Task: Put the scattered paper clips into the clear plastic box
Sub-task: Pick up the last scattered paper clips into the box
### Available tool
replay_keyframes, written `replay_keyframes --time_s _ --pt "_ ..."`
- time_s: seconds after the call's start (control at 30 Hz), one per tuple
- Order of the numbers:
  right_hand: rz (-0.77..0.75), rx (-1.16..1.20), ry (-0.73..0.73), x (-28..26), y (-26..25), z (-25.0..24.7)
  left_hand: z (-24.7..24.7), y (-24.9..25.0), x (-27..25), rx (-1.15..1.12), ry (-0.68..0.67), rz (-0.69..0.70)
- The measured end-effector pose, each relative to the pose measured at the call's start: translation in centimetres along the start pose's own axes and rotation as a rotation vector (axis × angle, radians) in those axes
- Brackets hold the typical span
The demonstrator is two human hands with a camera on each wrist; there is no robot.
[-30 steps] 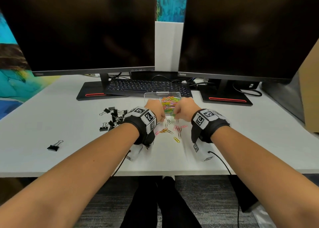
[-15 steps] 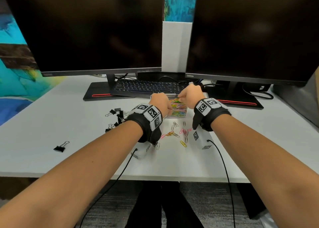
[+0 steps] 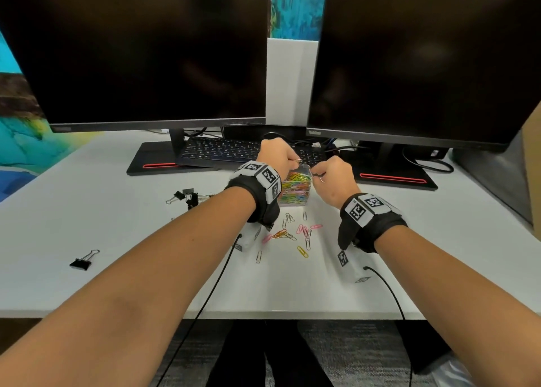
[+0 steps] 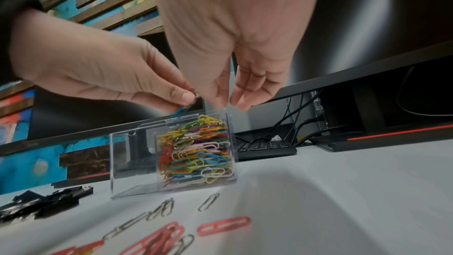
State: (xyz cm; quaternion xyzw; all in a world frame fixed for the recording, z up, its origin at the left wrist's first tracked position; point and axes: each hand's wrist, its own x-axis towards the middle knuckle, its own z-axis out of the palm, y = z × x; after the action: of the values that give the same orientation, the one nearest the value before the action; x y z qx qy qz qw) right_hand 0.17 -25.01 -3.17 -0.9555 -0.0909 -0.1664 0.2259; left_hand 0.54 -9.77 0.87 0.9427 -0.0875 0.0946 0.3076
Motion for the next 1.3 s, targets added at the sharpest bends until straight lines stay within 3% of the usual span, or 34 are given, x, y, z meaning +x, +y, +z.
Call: replay_keyframes --time_s 0.2,0.43,0.53,0.63,0.73,0.9,1.0,1.3 --pt "-0.006 -0.034 -0.05 -0.2 0.0 0.6 1.2 -0.3 -0.1 -0.053 -0.031 -0.037" --pt "-0.072 -0.032 -0.022 -1.3 -0.7 -0.4 -0.7 0.0 -1.4 -0.158 0.081 -0.002" --pt "-0.054 -0.057 -0.135 -2.4 -0.4 -1.3 -1.5 -0.5 -3.2 -0.162 0.115 0.05" --pt "0.061 -0.171 -0.331 -3.7 0.4 -1.4 -1.4 -1.3 -5.2 -0.015 -0.022 0.048" --pt "0.099 -0.226 -0.437 -4.9 0.6 -0.9 -1.0 -1.6 -6.9 0.216 -0.214 0.048" --pt "0.009 -0.228 -0.5 -6.3 -1.3 0.2 -0.7 -2.2 -8.7 0.356 -0.389 -0.039" --pt "-0.058 -0.243 -0.541 -6.2 -2.7 -0.5 -0.8 -2.3 -9.4 0.376 -0.426 -0.068" --pt "-0.079 -0.505 -0.629 -5.5 -4.3 0.6 -1.9 -3.0 -10.0 0.526 -0.62 -0.072"
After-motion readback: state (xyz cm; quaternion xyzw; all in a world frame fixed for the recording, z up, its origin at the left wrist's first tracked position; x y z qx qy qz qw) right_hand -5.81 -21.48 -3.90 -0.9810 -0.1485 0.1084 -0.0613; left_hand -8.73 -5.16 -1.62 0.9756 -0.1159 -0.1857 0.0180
